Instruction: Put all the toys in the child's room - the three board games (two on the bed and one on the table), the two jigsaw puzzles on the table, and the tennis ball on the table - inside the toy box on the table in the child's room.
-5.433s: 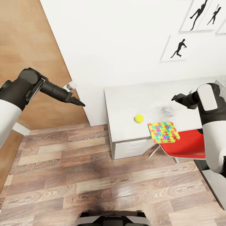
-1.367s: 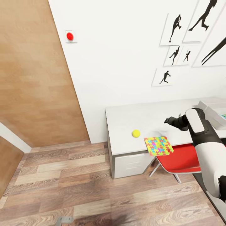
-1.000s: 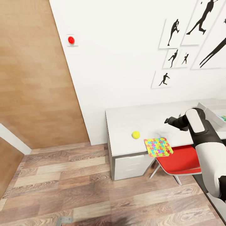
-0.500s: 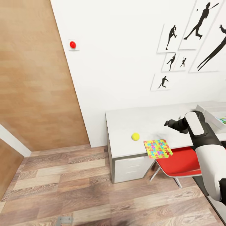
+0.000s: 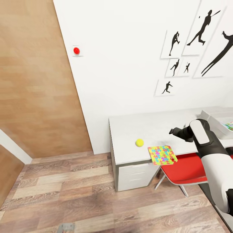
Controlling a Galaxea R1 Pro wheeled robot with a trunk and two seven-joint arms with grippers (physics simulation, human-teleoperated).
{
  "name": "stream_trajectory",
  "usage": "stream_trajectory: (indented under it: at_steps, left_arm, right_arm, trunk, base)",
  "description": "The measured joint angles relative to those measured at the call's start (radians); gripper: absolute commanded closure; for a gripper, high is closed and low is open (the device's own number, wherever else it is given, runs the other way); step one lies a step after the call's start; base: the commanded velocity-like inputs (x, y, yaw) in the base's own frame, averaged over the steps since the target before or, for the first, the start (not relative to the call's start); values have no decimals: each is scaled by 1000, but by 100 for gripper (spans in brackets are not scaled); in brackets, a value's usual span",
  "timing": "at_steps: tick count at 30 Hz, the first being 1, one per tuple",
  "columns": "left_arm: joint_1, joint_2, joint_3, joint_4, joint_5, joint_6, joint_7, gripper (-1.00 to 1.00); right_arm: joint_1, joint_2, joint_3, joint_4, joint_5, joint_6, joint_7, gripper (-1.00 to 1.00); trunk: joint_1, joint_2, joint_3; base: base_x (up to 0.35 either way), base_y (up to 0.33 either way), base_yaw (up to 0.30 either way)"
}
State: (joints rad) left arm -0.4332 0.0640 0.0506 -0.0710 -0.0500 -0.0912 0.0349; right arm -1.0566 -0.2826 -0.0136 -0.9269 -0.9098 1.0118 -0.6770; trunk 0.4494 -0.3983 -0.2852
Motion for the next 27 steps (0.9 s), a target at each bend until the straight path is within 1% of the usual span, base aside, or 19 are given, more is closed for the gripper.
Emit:
stream_trajectory:
  at_steps: [8, 27]
  left_arm:
    - [0, 0, 0, 0, 0, 0, 0, -100]
    - [3, -2, 0, 0, 0, 0, 0, -100]
  right_arm:
    - [26, -2, 0, -4, -1, -20, -2, -100]
    - [34, -1, 0, -3, -1, -24, -2, -100]
  trunk:
    - [0, 0, 13]
    - [0, 0, 45]
  base:
    - [0, 0, 0]
    - [0, 0, 0]
